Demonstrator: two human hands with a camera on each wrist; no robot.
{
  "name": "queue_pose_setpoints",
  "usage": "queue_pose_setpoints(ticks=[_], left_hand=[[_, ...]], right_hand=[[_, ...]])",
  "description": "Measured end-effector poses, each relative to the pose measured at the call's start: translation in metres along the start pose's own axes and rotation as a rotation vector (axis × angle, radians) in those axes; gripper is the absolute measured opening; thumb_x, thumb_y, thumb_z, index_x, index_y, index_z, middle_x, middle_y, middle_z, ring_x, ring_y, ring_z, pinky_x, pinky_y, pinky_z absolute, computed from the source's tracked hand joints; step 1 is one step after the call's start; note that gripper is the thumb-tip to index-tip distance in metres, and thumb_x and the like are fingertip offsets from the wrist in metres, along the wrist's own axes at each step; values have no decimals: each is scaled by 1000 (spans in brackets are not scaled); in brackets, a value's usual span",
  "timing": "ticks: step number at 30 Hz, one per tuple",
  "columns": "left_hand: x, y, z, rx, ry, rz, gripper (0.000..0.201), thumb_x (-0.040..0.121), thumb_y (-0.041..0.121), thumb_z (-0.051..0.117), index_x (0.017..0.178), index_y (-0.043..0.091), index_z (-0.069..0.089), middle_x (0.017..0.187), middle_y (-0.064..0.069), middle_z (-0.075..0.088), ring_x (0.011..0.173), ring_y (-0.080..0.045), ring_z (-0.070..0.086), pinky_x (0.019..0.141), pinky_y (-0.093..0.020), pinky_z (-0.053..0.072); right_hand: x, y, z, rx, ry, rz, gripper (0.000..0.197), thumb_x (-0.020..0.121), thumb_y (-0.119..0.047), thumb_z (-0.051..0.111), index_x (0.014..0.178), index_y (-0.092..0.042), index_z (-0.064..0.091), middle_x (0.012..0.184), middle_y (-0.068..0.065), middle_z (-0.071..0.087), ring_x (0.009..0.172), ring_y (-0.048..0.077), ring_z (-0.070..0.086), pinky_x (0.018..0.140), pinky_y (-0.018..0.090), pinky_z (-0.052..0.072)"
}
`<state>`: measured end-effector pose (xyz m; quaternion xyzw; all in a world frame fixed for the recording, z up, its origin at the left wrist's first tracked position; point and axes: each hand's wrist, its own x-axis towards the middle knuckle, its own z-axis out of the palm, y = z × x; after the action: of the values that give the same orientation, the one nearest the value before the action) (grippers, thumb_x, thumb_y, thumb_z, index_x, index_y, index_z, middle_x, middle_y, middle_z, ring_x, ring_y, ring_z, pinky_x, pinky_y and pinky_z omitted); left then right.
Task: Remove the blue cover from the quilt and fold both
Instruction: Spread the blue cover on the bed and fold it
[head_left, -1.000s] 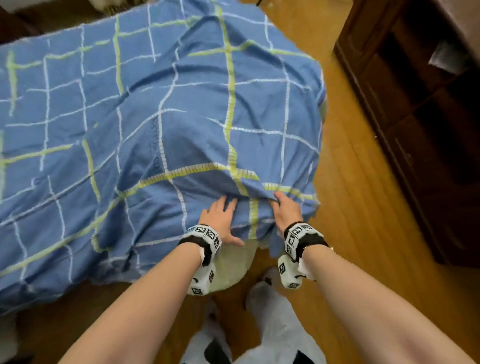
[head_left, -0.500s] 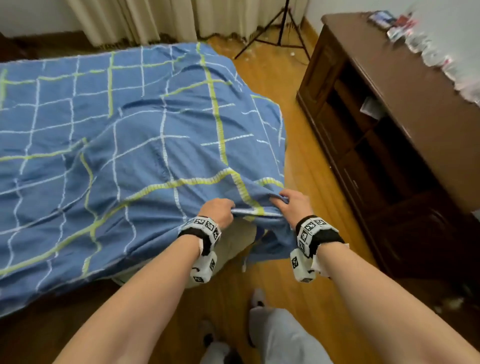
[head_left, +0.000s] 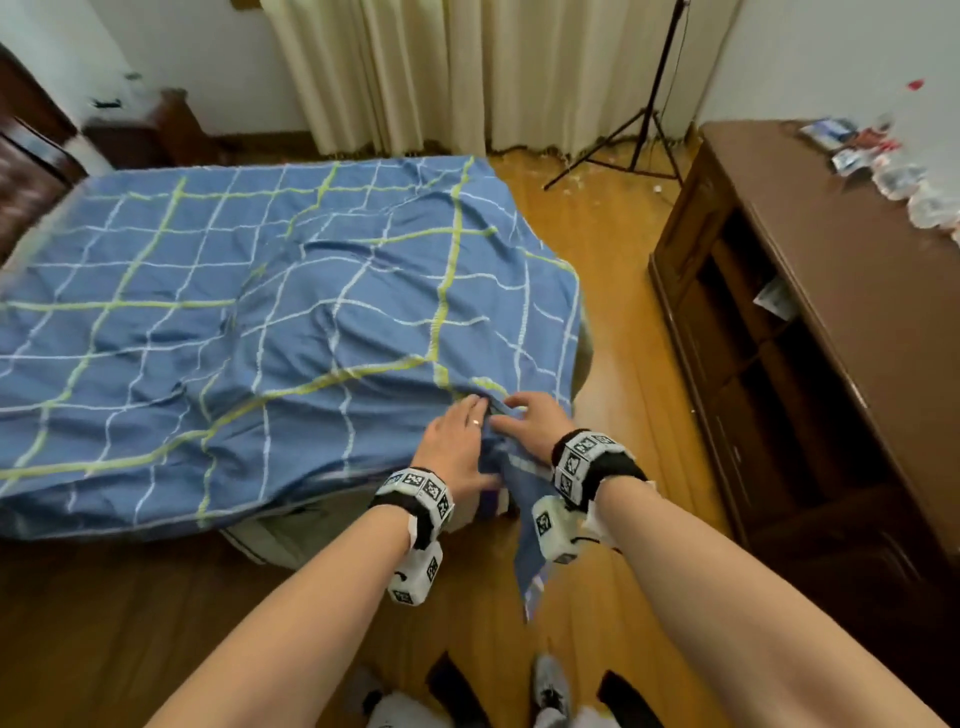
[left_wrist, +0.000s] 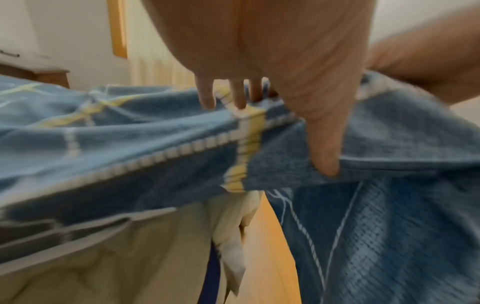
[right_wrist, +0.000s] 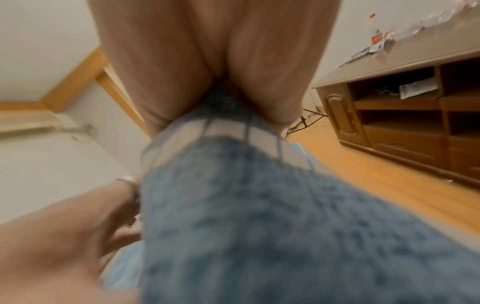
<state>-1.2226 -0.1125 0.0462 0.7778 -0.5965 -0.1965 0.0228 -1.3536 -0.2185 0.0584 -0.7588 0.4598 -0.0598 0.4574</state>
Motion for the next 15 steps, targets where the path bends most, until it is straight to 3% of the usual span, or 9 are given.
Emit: queue_pose_setpoints(ticks=[2, 4, 7, 9, 11, 13, 15], left_hand=[[6, 20, -24, -106, 160, -85, 54, 83, 32, 64, 133, 18, 47, 131, -9, 55, 120, -32, 54, 97, -40, 44], [8, 25, -47, -69, 204, -136, 30, 93, 21, 50, 122, 21, 57, 120, -12, 64, 109, -36, 60, 89, -40, 45], [8, 16, -70, 12, 227, -207, 28, 100, 26, 39, 118, 19, 60, 119, -16, 64, 108, -37, 60, 87, -41, 46], [8, 13, -84, -8, 277, -248, 28, 101, 29, 37, 113, 17, 61, 116, -18, 65, 107, -38, 60, 85, -41, 46], [8, 13, -97, -15, 340, -261, 30, 101, 32, 38, 107, 16, 62, 114, -18, 65, 105, -39, 60, 83, -42, 45], [7, 14, -110, -36, 385, -300, 30, 101, 32, 39, 104, 15, 63, 111, -20, 66, 104, -40, 60, 81, -42, 45], [4, 11, -122, -100, 420, -351, 28, 100, 32, 41, 98, 14, 62, 108, -21, 66, 101, -42, 59, 77, -41, 43]], right_hand=[[-4, -13, -19, 107, -25, -103, 23, 87, -32, 71, 104, -16, 72, 71, -2, 65, 65, 8, 59, 67, 27, 46], [-5, -20, -34, 174, -36, -184, 16, 90, -33, 68, 99, -21, 73, 57, -7, 58, 53, 6, 50, 57, 25, 40], [-3, -11, -48, 246, -3, -113, 23, 94, -41, 61, 103, -21, 67, 81, -7, 69, 77, 9, 65, 71, 27, 49], [-2, 3, -50, 168, -39, -12, 38, 97, -45, 52, 109, -12, 65, 98, 5, 70, 89, 14, 63, 78, 33, 50], [-4, 21, -44, 175, -143, 169, 56, 96, -56, 47, 124, -9, 57, 116, 12, 61, 102, 24, 60, 81, 40, 51], [-7, 31, -34, 285, -257, 322, 72, 92, -65, 46, 144, -16, 40, 138, 9, 49, 119, 34, 56, 82, 43, 53], [-10, 29, -22, 404, -342, 396, 78, 89, -68, 49, 151, -24, 30, 148, 9, 41, 118, 36, 57, 82, 46, 55]])
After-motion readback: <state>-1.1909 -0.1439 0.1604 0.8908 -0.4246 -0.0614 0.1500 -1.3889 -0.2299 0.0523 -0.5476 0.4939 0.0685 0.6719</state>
